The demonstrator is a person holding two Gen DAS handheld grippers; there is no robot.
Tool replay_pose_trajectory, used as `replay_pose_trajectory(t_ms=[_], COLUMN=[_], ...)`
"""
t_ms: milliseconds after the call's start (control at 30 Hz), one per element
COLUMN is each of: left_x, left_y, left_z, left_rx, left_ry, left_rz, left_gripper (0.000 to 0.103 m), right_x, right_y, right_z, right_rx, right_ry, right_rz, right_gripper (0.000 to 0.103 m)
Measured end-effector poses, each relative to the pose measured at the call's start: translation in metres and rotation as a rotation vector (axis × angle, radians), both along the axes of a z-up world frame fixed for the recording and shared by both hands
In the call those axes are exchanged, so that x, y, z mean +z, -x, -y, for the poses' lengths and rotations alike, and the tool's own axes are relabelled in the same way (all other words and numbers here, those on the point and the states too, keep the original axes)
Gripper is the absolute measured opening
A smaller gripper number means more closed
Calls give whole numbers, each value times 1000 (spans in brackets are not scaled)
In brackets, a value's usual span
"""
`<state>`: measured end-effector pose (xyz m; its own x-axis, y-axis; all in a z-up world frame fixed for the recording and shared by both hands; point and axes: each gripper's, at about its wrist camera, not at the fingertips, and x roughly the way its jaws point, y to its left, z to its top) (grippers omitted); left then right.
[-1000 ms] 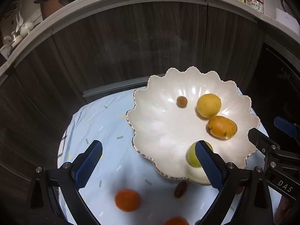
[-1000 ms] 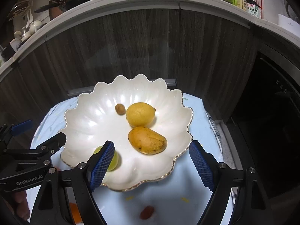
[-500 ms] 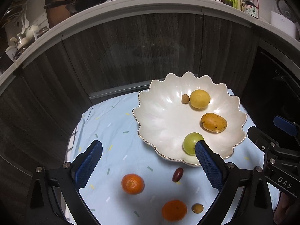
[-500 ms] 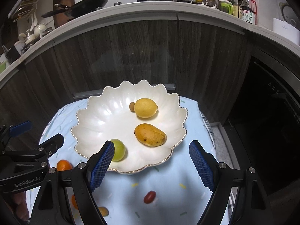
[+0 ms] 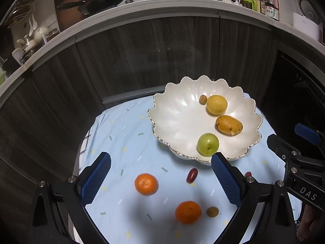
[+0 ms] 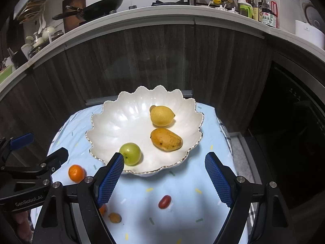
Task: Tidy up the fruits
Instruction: 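Withdraw both tools from the bowl back over the cloth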
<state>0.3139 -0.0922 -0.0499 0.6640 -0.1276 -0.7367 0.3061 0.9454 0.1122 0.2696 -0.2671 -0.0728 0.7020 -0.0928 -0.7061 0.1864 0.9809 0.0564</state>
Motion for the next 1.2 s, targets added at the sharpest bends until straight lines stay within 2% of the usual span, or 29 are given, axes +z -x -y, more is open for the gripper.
replay_pose_trajectory(t_ms=[533,1200], left_x=[0,-8], left_y=[29,54], left_z=[-18,-11], left_rx=[67,67], left_ry=[13,-9], left_rz=[-3,-3], left_gripper=[101,101], right_x=[0,-8], right_y=[14,30], right_z=[-15,-11], right_rx=[72,89], right_ry=[-4,4], right_rz=[-2,-15], right_gripper=[82,82])
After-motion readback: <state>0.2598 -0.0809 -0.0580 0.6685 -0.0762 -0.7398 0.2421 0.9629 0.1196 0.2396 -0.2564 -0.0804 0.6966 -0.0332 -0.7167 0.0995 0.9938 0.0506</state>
